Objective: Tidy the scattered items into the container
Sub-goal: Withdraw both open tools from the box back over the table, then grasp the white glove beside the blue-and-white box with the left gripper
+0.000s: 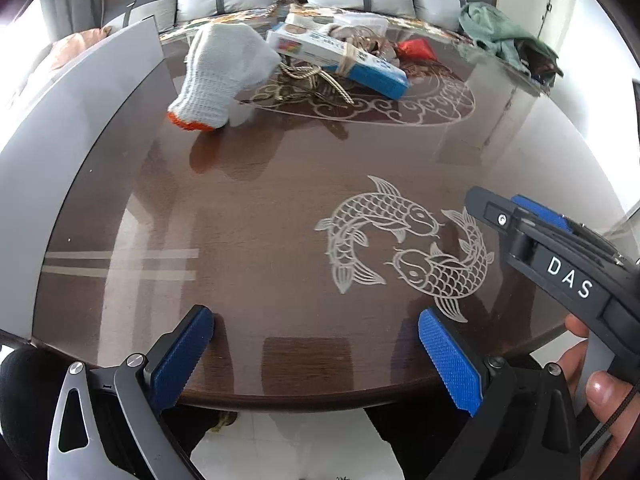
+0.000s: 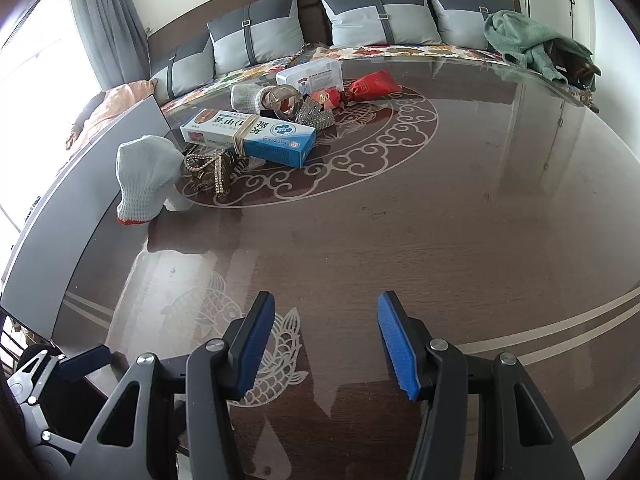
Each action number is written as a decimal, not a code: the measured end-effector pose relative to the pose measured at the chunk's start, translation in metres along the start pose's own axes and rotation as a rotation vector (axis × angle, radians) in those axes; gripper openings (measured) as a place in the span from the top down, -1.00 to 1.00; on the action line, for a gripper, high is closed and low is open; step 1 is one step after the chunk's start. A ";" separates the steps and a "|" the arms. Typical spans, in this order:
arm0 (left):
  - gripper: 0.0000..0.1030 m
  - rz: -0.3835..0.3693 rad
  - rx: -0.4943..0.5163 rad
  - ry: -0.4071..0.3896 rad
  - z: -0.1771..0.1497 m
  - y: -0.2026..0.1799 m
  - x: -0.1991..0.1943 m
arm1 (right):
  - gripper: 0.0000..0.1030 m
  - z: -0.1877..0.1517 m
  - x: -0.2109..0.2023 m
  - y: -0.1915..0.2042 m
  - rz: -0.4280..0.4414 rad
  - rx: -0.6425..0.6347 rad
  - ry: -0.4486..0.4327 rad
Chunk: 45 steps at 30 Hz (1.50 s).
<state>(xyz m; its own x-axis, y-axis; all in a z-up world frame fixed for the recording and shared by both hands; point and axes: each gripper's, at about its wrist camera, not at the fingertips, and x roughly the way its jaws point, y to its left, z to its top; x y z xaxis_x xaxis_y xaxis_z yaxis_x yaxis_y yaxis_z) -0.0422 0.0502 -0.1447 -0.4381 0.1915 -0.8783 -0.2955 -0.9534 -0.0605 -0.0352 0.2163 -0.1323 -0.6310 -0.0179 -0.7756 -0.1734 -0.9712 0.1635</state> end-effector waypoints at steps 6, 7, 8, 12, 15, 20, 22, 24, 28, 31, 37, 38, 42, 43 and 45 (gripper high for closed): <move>-1.00 -0.115 -0.147 -0.035 0.001 0.029 -0.007 | -0.07 0.000 0.001 0.002 -0.011 -0.011 0.002; -1.00 -0.110 -0.162 -0.040 0.001 0.032 -0.007 | -0.07 0.000 0.001 0.000 -0.005 -0.005 0.001; -1.00 -0.105 -0.175 -0.044 0.001 0.035 -0.007 | -0.07 0.000 0.001 -0.001 0.001 0.000 0.000; -1.00 -0.095 -0.188 -0.059 0.001 0.036 -0.008 | -0.08 0.000 0.001 -0.001 0.007 0.006 -0.002; -1.00 -0.078 -0.178 -0.089 0.002 0.035 -0.013 | -0.09 0.000 0.001 0.000 0.000 -0.002 -0.001; -1.00 -0.085 -0.190 -0.108 0.003 0.039 -0.015 | -0.14 0.000 0.003 0.007 -0.028 -0.036 0.006; -1.00 -0.086 -0.195 -0.109 0.004 0.041 -0.016 | -0.14 0.000 0.003 0.007 -0.029 -0.035 0.004; -1.00 -0.088 -0.200 -0.116 0.007 0.044 -0.017 | -0.14 -0.001 0.002 0.003 -0.007 -0.015 -0.004; -1.00 -0.097 -0.167 -0.144 0.029 0.053 -0.021 | -0.14 0.000 0.002 0.002 -0.003 -0.012 -0.008; -1.00 -0.057 -0.101 -0.154 0.052 0.060 -0.021 | -0.18 -0.001 0.003 0.008 -0.024 -0.036 -0.006; -1.00 0.022 -0.043 -0.164 0.097 0.079 -0.014 | -0.17 0.001 0.002 -0.002 0.031 0.009 -0.015; -1.00 0.025 -0.048 -0.167 0.104 0.082 -0.013 | -0.17 0.002 0.001 -0.006 0.050 0.027 -0.014; -1.00 0.034 -0.070 -0.180 0.130 0.094 -0.006 | -0.17 0.006 0.001 -0.019 0.086 0.090 -0.011; -1.00 0.037 -0.075 -0.183 0.136 0.097 -0.005 | -0.17 0.007 0.001 -0.021 0.088 0.094 -0.012; -1.00 0.041 -0.086 -0.190 0.149 0.102 -0.002 | -0.17 0.007 0.001 -0.022 0.089 0.089 -0.011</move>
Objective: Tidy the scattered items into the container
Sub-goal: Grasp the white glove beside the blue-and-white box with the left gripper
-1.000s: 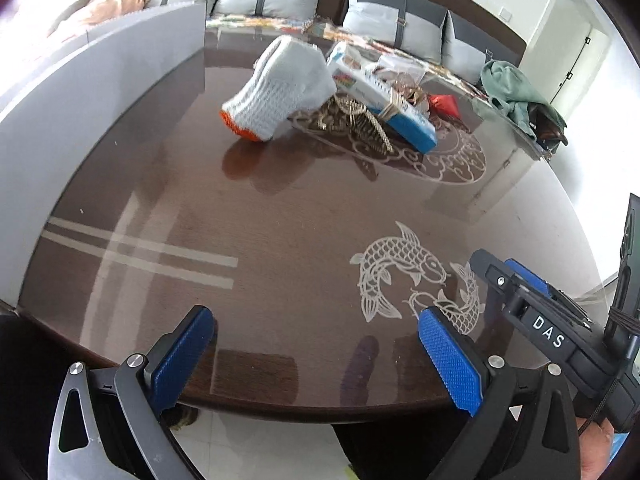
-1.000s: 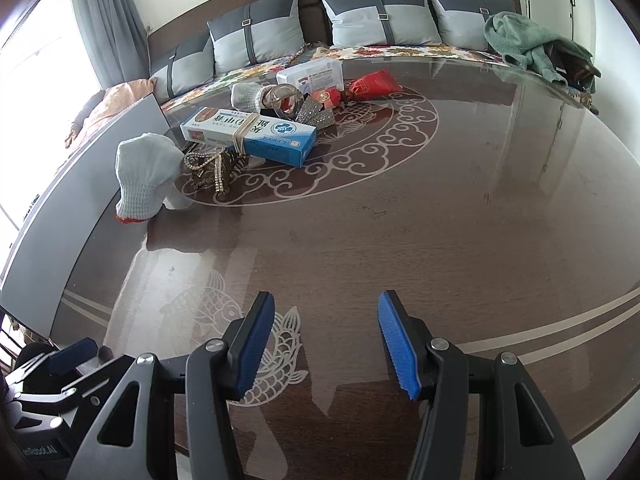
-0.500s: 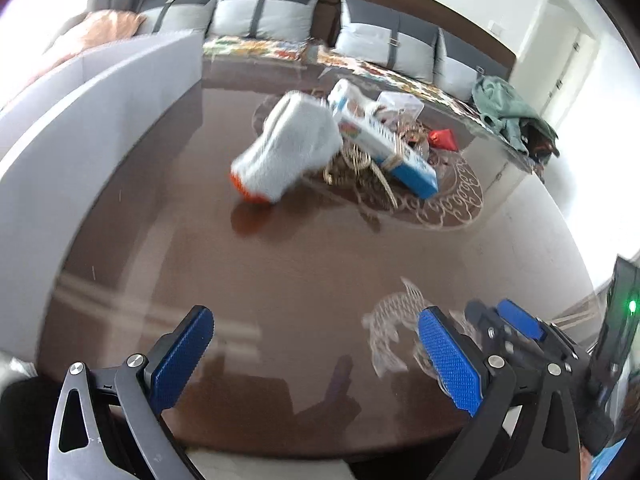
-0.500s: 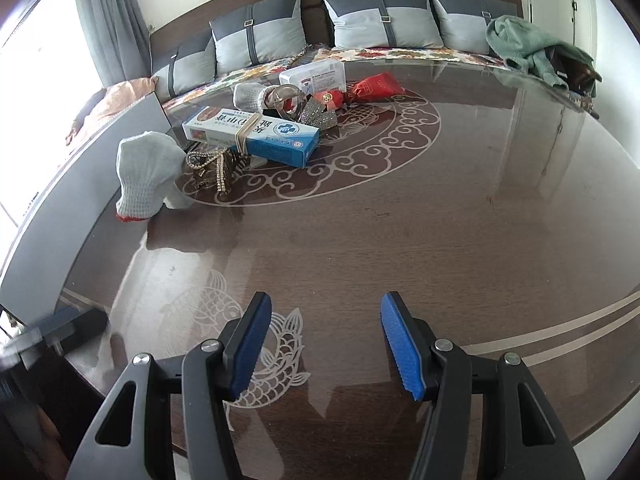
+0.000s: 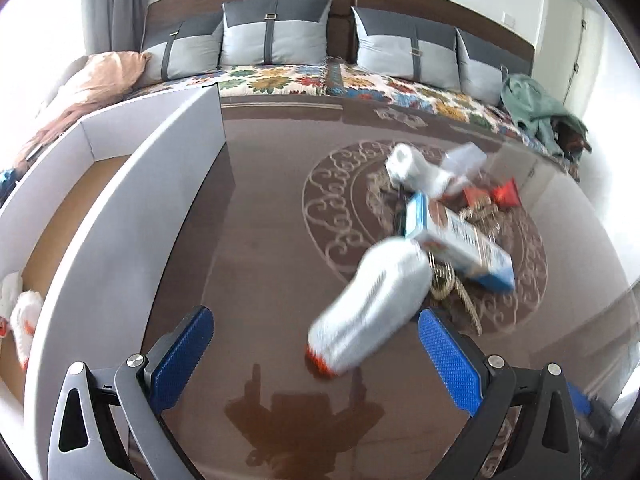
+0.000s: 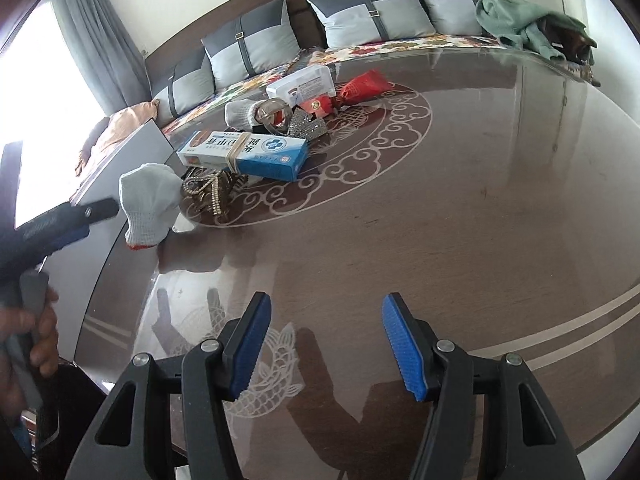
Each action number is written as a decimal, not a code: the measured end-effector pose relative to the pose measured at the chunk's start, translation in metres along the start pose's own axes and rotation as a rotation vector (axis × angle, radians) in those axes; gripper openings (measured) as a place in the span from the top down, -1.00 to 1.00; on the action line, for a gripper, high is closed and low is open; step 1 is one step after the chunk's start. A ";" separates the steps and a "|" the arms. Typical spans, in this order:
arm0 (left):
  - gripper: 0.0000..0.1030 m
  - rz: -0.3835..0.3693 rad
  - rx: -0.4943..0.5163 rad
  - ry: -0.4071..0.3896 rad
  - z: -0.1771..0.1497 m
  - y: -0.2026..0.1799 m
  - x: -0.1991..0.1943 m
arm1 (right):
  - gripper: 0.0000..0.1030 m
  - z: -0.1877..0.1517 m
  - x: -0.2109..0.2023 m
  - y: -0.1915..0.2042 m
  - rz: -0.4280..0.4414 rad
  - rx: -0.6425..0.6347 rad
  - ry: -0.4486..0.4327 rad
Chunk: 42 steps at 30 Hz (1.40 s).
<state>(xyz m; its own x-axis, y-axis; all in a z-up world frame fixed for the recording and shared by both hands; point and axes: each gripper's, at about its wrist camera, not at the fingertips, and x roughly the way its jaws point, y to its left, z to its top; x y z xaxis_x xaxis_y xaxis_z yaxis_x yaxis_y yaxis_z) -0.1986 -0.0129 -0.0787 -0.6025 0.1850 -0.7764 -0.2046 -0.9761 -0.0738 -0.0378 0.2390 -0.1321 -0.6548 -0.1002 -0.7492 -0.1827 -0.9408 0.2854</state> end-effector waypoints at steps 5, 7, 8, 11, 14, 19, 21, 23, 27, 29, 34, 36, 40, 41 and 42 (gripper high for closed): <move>-1.00 -0.082 0.029 -0.030 0.024 -0.002 0.012 | -0.18 -0.002 0.002 0.007 -0.028 -0.040 -0.003; -1.00 -0.201 0.043 0.019 0.025 -0.008 0.021 | -0.18 -0.003 0.003 0.009 -0.042 -0.056 -0.006; -1.00 -0.261 0.050 0.044 0.025 -0.011 0.026 | -0.18 -0.003 0.003 0.011 -0.049 -0.062 -0.007; -1.00 -0.464 0.097 0.141 0.003 -0.026 0.030 | -0.18 -0.004 0.004 0.013 -0.063 -0.078 -0.009; -1.00 -0.591 0.166 0.194 -0.024 -0.036 0.013 | -0.18 -0.004 0.004 0.013 -0.065 -0.084 -0.011; -1.00 -0.502 0.272 0.200 -0.027 -0.050 0.009 | -0.18 -0.005 0.003 0.010 -0.050 -0.070 -0.017; -1.00 -0.438 0.314 0.194 -0.025 -0.055 0.009 | -0.18 -0.005 0.003 0.010 -0.050 -0.066 -0.020; -1.00 -0.373 0.355 0.189 -0.022 -0.060 0.010 | -0.18 -0.005 0.003 0.012 -0.061 -0.074 -0.021; -1.00 -0.243 0.435 0.176 -0.017 -0.071 0.012 | -0.18 -0.005 0.003 0.011 -0.057 -0.072 -0.022; -1.00 -0.177 0.475 0.170 -0.015 -0.076 0.013 | -0.18 -0.005 0.003 0.011 -0.054 -0.070 -0.022; -0.58 -0.220 0.431 0.269 -0.006 -0.079 0.046 | -0.18 -0.005 0.003 0.010 -0.047 -0.066 -0.024; 0.46 -0.244 0.357 0.316 -0.006 -0.070 0.055 | -0.18 -0.005 0.003 0.010 -0.044 -0.065 -0.024; 0.56 -0.227 0.258 0.307 -0.013 -0.052 0.045 | -0.18 -0.005 0.003 0.009 -0.039 -0.061 -0.025; 0.57 -0.215 0.236 0.300 -0.016 -0.046 0.040 | -0.18 -0.005 0.003 0.009 -0.036 -0.060 -0.025; 0.57 -0.200 0.195 0.292 -0.021 -0.038 0.034 | -0.18 -0.004 0.003 0.008 -0.034 -0.059 -0.026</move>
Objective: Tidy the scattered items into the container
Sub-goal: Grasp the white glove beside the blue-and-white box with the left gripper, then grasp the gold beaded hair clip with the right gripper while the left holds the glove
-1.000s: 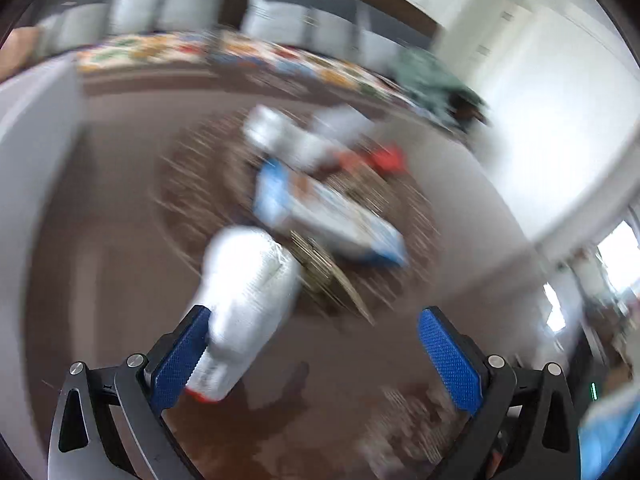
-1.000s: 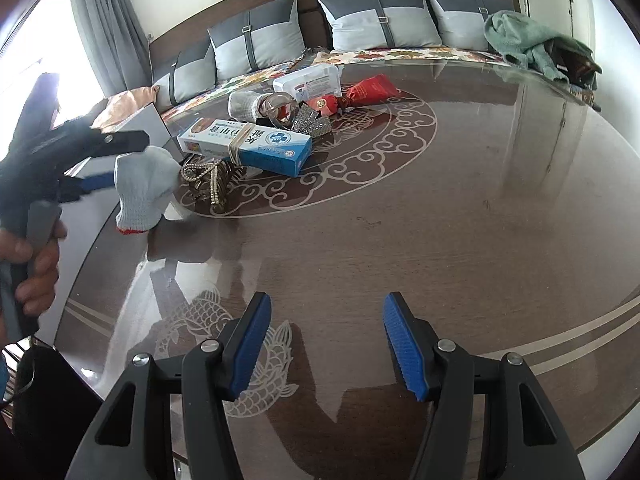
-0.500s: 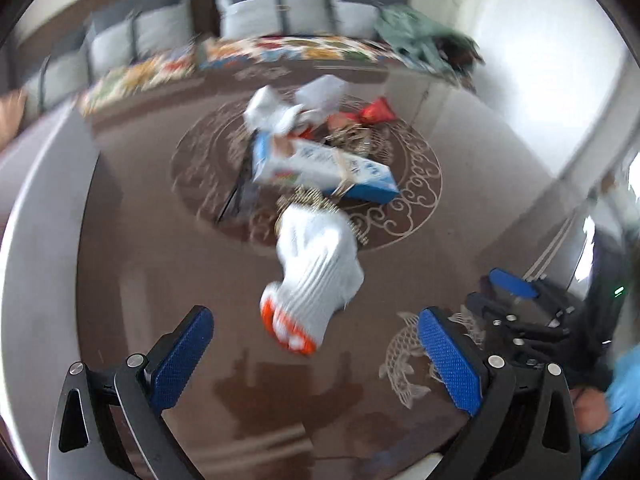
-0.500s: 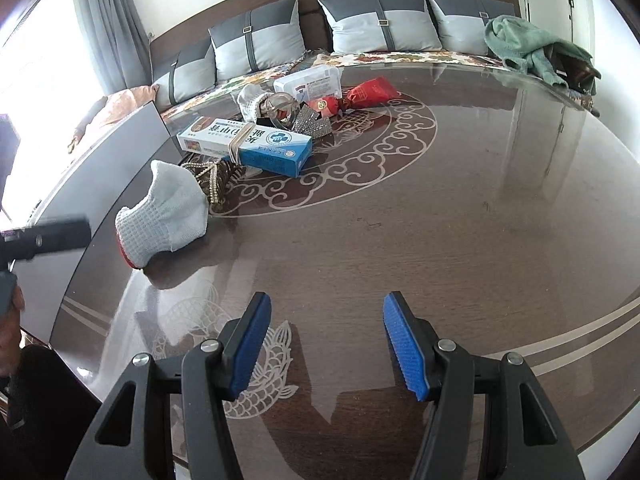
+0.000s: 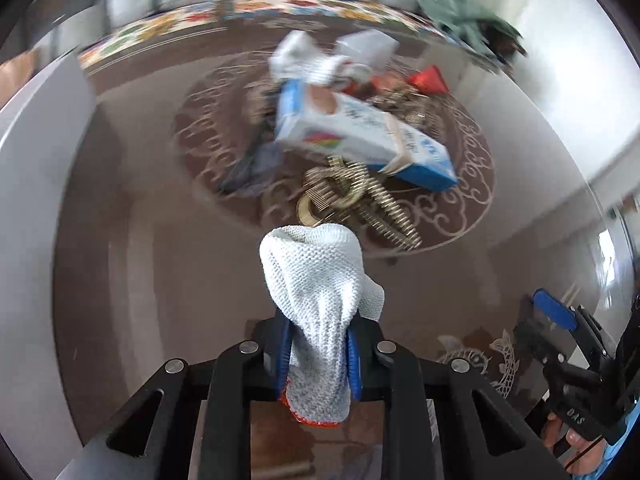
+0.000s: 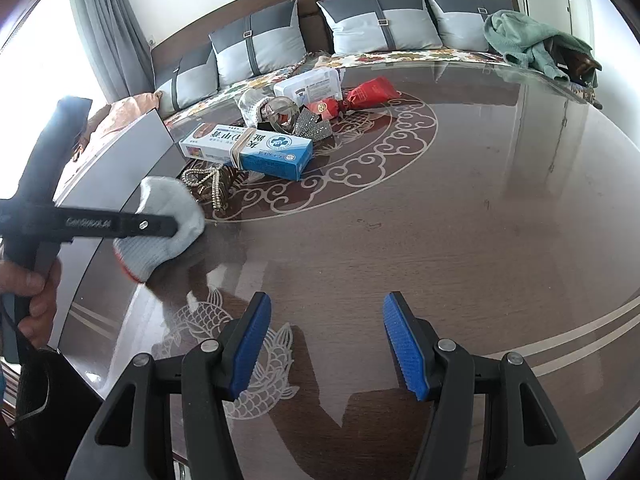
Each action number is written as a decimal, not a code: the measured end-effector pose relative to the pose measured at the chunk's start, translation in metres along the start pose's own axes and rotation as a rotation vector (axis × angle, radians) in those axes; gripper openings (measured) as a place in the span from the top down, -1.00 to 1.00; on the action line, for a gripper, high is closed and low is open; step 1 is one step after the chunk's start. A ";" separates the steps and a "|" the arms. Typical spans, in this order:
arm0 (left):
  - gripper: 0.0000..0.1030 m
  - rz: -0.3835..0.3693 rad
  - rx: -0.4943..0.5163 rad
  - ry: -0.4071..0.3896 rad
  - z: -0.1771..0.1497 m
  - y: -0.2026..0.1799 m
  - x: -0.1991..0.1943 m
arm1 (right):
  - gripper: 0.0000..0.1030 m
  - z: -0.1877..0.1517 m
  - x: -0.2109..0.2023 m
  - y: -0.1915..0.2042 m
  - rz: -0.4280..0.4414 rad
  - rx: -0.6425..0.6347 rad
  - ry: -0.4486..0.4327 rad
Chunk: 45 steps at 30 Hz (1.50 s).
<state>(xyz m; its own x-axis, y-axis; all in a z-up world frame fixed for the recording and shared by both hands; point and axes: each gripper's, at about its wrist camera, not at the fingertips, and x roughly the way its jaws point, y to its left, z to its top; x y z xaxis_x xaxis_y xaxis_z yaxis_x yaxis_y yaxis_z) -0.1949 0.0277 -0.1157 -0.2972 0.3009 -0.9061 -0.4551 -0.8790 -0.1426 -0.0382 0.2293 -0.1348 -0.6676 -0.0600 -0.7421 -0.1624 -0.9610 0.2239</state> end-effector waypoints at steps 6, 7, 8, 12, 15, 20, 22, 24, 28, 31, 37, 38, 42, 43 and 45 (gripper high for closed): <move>0.57 0.030 -0.313 -0.077 -0.051 0.047 -0.027 | -0.17 0.016 -0.002 -0.013 0.143 0.089 0.014; 0.57 0.023 -0.344 -0.092 -0.056 0.051 -0.028 | -0.17 0.025 0.002 -0.005 0.180 0.056 0.020; 0.57 0.016 -0.374 -0.108 -0.061 0.055 -0.030 | -0.17 0.035 0.006 0.004 0.217 0.018 0.027; 0.57 -0.011 -0.443 -0.136 -0.070 0.064 -0.030 | -0.17 0.077 0.034 0.048 0.287 -0.159 0.084; 0.57 -0.023 -0.456 -0.153 -0.072 0.066 -0.029 | -0.17 0.096 0.057 0.074 0.290 -0.258 0.148; 0.57 -0.041 -0.470 -0.173 -0.077 0.068 -0.029 | -0.17 0.107 0.098 0.103 0.245 -0.333 0.243; 0.57 -0.047 -0.474 -0.178 -0.077 0.069 -0.028 | -0.17 0.110 0.110 0.106 0.229 -0.304 0.266; 0.57 -0.048 -0.473 -0.182 -0.078 0.070 -0.028 | -0.17 0.113 0.120 0.111 0.211 -0.276 0.266; 0.57 -0.043 -0.466 -0.185 -0.078 0.069 -0.027 | -0.17 0.122 0.132 0.119 0.183 -0.232 0.242; 0.57 -0.038 -0.456 -0.183 -0.079 0.066 -0.028 | -0.05 0.124 0.135 0.124 0.136 -0.240 0.233; 0.57 -0.054 -0.419 -0.160 -0.084 0.047 -0.028 | 0.12 0.111 0.117 0.111 0.152 -0.237 0.245; 0.57 -0.057 -0.413 -0.155 -0.085 0.044 -0.028 | 0.13 0.107 0.112 0.108 0.167 -0.238 0.250; 0.57 -0.070 -0.388 -0.137 -0.088 0.030 -0.029 | 0.16 0.080 0.072 0.091 0.198 -0.301 0.242; 0.57 -0.074 -0.381 -0.133 -0.089 0.027 -0.029 | 0.16 0.074 0.064 0.087 0.196 -0.313 0.241; 0.57 -0.080 -0.369 -0.124 -0.091 0.020 -0.029 | 0.16 0.061 0.049 0.080 0.189 -0.334 0.238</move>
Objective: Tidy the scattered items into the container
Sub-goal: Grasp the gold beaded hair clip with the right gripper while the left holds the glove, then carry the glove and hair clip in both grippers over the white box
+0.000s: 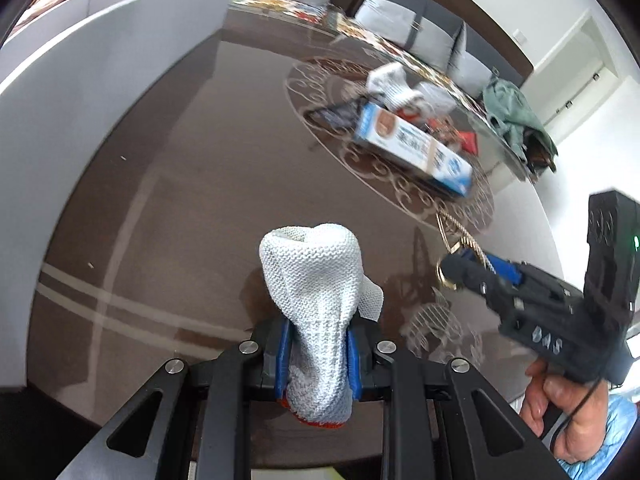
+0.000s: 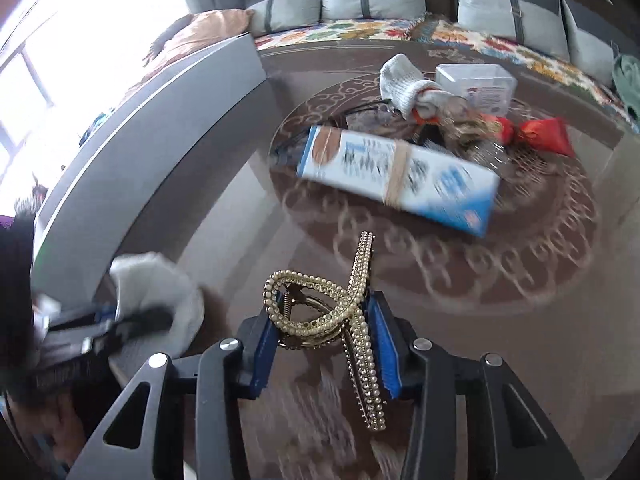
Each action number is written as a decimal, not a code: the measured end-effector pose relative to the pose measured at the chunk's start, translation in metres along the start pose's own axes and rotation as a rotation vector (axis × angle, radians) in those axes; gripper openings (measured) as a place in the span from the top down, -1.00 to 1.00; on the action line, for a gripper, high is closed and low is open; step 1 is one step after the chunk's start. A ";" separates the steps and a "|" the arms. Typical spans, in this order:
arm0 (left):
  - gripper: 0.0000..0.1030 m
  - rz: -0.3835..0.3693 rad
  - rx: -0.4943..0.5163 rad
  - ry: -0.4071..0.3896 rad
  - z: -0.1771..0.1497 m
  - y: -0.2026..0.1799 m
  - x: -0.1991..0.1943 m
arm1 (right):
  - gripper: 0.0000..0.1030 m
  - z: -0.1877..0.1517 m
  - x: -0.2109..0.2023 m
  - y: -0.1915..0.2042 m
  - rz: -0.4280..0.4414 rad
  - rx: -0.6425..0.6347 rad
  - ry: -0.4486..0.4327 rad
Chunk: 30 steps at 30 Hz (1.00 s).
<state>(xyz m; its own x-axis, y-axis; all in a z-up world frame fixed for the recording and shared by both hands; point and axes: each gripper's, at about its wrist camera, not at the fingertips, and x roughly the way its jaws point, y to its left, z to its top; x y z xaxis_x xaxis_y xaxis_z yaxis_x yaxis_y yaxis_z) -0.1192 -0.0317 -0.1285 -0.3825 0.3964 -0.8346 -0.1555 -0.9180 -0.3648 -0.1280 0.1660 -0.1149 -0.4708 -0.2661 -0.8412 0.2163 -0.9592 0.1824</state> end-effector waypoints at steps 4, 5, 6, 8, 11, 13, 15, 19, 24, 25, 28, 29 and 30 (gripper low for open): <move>0.57 -0.011 0.023 0.021 -0.008 -0.012 0.000 | 0.14 -0.026 -0.013 -0.008 -0.026 0.013 -0.016; 0.56 -0.011 0.025 0.026 -0.010 -0.015 0.001 | 0.13 -0.028 -0.013 -0.010 -0.025 0.021 -0.016; 0.56 -0.012 0.027 0.031 -0.011 -0.018 0.001 | 0.12 -0.030 -0.012 -0.014 -0.018 0.040 -0.012; 0.55 -0.013 0.037 0.044 -0.013 -0.025 0.004 | 0.03 -0.034 -0.010 -0.017 0.001 0.051 0.006; 0.53 0.008 0.064 0.050 -0.017 -0.036 0.007 | -0.08 -0.034 -0.009 -0.017 0.016 0.031 0.038; 0.51 0.023 0.068 0.050 -0.018 -0.039 0.008 | -0.09 -0.032 -0.008 -0.016 0.019 0.013 0.058; 0.48 0.035 0.064 0.050 -0.018 -0.040 0.009 | -0.10 -0.032 -0.006 -0.010 -0.004 -0.026 0.076; 0.45 0.058 0.059 0.047 -0.018 -0.040 0.010 | -0.11 -0.036 0.000 0.008 -0.116 -0.100 0.083; 0.31 0.089 0.074 0.050 -0.018 -0.043 0.012 | -0.20 -0.039 -0.001 0.008 -0.128 -0.043 0.045; 0.28 0.089 0.075 0.048 -0.017 -0.043 0.012 | -0.21 -0.039 -0.002 0.005 -0.115 -0.029 0.037; 0.17 0.102 0.090 0.055 -0.016 -0.047 0.014 | -0.21 -0.035 0.000 0.002 -0.095 -0.047 0.044; 0.05 0.112 0.097 0.057 -0.016 -0.048 0.014 | -0.21 -0.034 0.000 0.001 -0.087 -0.053 0.045; -0.11 0.126 0.102 0.057 -0.016 -0.049 0.015 | -0.21 -0.033 0.000 0.000 -0.079 -0.059 0.046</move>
<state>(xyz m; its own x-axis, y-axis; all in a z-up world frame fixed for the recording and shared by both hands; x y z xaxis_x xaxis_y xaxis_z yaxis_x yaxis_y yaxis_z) -0.1022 0.0193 -0.1295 -0.3526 0.2754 -0.8943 -0.2022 -0.9555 -0.2146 -0.0994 0.1690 -0.1317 -0.4489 -0.1843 -0.8744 0.2310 -0.9692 0.0857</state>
